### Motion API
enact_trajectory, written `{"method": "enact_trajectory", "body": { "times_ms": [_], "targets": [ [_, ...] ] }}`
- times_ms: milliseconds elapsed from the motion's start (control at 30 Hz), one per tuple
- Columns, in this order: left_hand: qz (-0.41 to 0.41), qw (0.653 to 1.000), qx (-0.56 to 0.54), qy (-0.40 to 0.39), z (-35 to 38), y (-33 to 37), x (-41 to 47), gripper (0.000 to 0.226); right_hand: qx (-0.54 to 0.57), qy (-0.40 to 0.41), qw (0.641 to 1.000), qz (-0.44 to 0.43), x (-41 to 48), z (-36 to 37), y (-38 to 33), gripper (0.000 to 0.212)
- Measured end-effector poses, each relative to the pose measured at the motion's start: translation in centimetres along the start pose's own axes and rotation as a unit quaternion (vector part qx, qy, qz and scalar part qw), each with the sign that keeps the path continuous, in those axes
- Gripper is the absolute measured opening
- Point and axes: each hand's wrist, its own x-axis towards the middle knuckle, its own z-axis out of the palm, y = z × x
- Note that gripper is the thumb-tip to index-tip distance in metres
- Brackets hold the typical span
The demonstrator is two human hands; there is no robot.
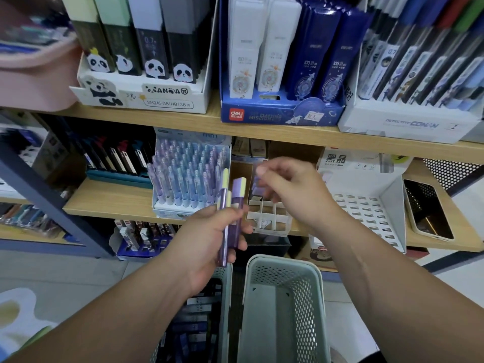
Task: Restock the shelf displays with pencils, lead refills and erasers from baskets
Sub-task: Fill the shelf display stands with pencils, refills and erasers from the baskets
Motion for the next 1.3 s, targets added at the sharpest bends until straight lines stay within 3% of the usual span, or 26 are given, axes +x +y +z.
{"method": "enact_trajectory", "body": {
  "times_ms": [67,167,333,433,567,800,1000,1300],
  "targets": [
    [0.007,0.999,0.036,-0.006,0.6,-0.2,-0.2,0.02,0.058,-0.067,0.996,0.025,-1.2,0.3,-0.3,0.015],
    [0.004,0.998,0.066,-0.005,1.3,-0.7,-0.4,0.015,0.062,-0.086,0.994,0.019,-2.2,0.2,0.1,0.009],
    [-0.006,0.999,0.046,-0.003,2.3,-1.3,-0.4,0.024,0.087,-0.059,0.993,0.047,-2.5,-1.5,0.7,0.013],
    [-0.006,0.998,0.04,0.046,2.2,-1.7,0.1,0.034,0.091,-0.004,0.995,0.051,-2.3,-2.8,0.9,0.01],
    [-0.007,0.992,0.038,0.116,1.0,-1.9,0.6,0.018,-0.009,0.043,0.999,0.01,-1.9,-3.5,2.0,0.012],
    [-0.008,0.996,0.052,0.078,-0.2,-1.7,0.2,0.03,-0.169,0.085,0.977,-0.097,-0.3,-1.2,3.3,0.012],
    [-0.013,0.998,0.01,0.061,-0.9,-1.0,-0.3,0.047,-0.194,0.072,0.971,-0.117,1.5,0.4,3.9,0.011],
    [0.003,0.998,0.026,0.06,-1.6,-0.9,-0.3,0.034,-0.225,0.103,0.962,-0.114,3.3,1.2,4.9,0.015]
  ]
}}
